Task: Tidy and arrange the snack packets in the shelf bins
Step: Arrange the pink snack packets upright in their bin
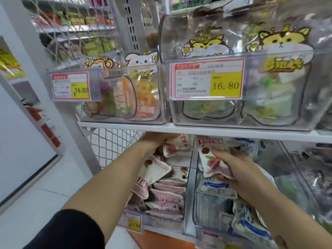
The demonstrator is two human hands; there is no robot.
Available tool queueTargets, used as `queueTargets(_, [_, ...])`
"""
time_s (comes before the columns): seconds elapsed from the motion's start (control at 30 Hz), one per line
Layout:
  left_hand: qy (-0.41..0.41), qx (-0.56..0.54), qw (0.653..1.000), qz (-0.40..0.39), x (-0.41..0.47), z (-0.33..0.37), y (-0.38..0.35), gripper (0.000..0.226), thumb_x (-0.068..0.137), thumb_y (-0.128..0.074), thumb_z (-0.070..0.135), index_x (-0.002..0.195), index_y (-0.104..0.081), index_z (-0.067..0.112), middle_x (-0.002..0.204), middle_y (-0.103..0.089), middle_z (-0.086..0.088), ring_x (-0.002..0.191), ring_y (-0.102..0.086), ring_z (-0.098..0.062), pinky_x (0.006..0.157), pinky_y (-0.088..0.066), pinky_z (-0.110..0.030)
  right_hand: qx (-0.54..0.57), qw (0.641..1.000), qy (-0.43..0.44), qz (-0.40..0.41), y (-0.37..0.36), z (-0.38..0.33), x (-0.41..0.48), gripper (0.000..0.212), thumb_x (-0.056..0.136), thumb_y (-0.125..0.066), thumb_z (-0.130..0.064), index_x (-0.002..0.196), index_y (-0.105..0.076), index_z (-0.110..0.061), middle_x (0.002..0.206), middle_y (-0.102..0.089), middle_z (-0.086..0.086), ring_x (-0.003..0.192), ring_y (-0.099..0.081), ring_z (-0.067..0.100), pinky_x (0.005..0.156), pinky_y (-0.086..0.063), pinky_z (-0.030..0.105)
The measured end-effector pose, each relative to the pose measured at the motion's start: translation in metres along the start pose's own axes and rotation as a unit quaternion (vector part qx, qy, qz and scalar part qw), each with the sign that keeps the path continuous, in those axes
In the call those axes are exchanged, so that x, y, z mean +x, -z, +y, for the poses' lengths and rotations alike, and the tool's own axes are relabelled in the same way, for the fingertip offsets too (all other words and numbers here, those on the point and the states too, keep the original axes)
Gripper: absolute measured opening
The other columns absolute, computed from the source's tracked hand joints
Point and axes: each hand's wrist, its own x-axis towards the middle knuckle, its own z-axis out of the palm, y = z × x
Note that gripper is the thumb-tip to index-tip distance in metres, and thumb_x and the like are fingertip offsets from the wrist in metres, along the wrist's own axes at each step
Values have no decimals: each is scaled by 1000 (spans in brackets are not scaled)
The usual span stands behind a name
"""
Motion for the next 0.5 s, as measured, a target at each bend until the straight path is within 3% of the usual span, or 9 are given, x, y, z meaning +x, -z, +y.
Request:
queueTargets(0.07, [0, 22, 999, -29, 8, -3, 1, 45, 69, -80, 31, 106, -62, 15, 112, -66, -5, 97, -67, -34, 66, -55, -60, -11, 1000, -1, 4, 1, 3, 3, 27, 85, -66, -23, 109, -66, -13, 100, -72, 9, 86, -67, 24, 62, -43, 30])
queueTargets(0.2, [-96, 198, 975, -33, 11, -16, -4, 39, 78, -76, 28, 112, -60, 18, 112, -66, 0, 96, -62, -15, 77, -58, -38, -23, 1000, 8, 1, 2, 6, 5, 44, 71, -73, -35, 108, -66, -13, 98, -72, 7, 87, -66, 24, 66, -45, 34])
queueTargets(0.27, [-118, 229, 966, -26, 15, -20, -5, 37, 79, -75, 28, 111, -61, 18, 108, -68, 1, 93, -64, -13, 76, -58, -36, -35, 999, 11, 4, 4, 9, 6, 62, 54, -76, -46, 106, -66, -15, 98, -73, 7, 92, -67, 26, 76, -47, 39])
queueTargets(0.33, [-118, 287, 950, -23, 23, -23, -6, 38, 77, -76, 31, 108, -59, 18, 100, -68, 0, 85, -67, -16, 68, -60, -39, -53, 999, 10, 2, 5, 11, 6, 71, 46, -79, -54, 105, -67, -16, 96, -74, 6, 90, -68, 26, 76, -46, 39])
queueTargets(0.4, [-128, 374, 919, 4, 26, -26, -10, 49, 72, -79, 38, 110, -53, 20, 96, -67, 3, 78, -65, -15, 62, -57, -33, -67, 998, 3, 7, 5, 13, 8, 75, 45, -82, -60, 105, -67, -18, 97, -74, 5, 90, -68, 26, 75, -45, 39])
queueTargets(0.5, [-184, 501, 841, 84, 31, -30, -16, 66, 65, -79, 50, 119, -51, 25, 103, -68, 3, 91, -63, -20, 75, -53, -34, -54, 999, 3, 2, 5, 14, 8, 78, 43, -84, -57, 108, -65, -17, 103, -72, 7, 94, -67, 26, 74, -45, 37])
